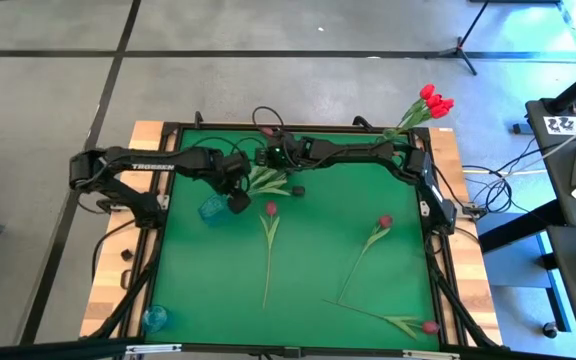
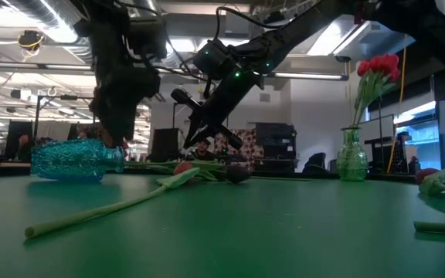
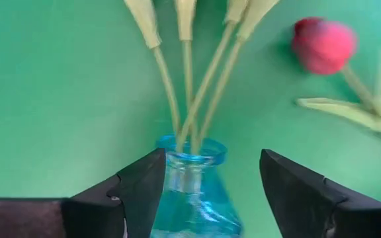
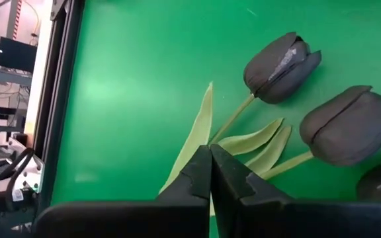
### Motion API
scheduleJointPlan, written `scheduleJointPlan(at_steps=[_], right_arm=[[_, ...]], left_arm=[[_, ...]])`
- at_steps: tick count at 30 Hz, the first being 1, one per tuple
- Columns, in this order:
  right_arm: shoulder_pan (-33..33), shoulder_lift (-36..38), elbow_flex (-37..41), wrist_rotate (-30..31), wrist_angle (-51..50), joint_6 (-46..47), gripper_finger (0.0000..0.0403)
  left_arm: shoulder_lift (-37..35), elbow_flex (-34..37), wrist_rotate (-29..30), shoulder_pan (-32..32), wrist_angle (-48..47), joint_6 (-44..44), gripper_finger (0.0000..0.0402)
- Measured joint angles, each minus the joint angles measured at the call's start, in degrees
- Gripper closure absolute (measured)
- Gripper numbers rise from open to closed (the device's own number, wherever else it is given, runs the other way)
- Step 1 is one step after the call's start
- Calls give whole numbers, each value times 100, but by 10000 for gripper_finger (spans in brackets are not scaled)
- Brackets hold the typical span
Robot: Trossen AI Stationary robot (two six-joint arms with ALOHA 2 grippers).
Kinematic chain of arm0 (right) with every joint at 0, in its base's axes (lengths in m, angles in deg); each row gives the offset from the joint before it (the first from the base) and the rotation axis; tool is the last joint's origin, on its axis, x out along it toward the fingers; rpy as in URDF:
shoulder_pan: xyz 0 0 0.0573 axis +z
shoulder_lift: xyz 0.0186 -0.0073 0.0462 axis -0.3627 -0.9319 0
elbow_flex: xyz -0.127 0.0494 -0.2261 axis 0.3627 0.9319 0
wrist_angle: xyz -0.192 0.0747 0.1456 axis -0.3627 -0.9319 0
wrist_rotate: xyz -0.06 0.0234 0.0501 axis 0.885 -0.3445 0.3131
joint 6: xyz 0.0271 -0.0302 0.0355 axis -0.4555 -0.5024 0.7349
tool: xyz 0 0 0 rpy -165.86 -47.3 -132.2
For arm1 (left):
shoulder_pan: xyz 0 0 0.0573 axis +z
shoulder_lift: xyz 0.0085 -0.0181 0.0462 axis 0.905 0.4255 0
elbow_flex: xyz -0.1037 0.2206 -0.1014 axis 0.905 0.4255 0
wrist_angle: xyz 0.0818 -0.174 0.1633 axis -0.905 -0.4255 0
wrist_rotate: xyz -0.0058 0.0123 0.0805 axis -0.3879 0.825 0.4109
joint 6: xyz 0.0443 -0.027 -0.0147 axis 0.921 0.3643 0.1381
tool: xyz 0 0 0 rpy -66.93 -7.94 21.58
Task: Sort flowers into vase by color
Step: Adjust the top blue vase
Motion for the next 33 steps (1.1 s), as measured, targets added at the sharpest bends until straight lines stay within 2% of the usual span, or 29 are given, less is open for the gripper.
scheduleJointPlan(at_steps=[8, 14, 20, 27, 29, 33], right_arm=[[4, 2, 0, -210, -28, -180, 403], [0, 2, 0, -303, -29, -183, 403], [0, 4, 0, -347, -35, -197, 403], [0, 4, 2, -346, -85, -237, 403], [1, 65, 7, -217, -148, -419, 403], [37, 512, 11, 478, -557, -878, 403]], left_arm=[[554, -4, 159, -198, 7, -15, 133], [690, -4, 301, -260, 60, -130, 131], [804, -4, 120, -260, -37, 111, 131], [1110, -4, 458, -429, 71, 314, 131], [1110, -4, 472, -465, 108, 296, 131], [1109, -4, 646, -500, 140, 190, 133]])
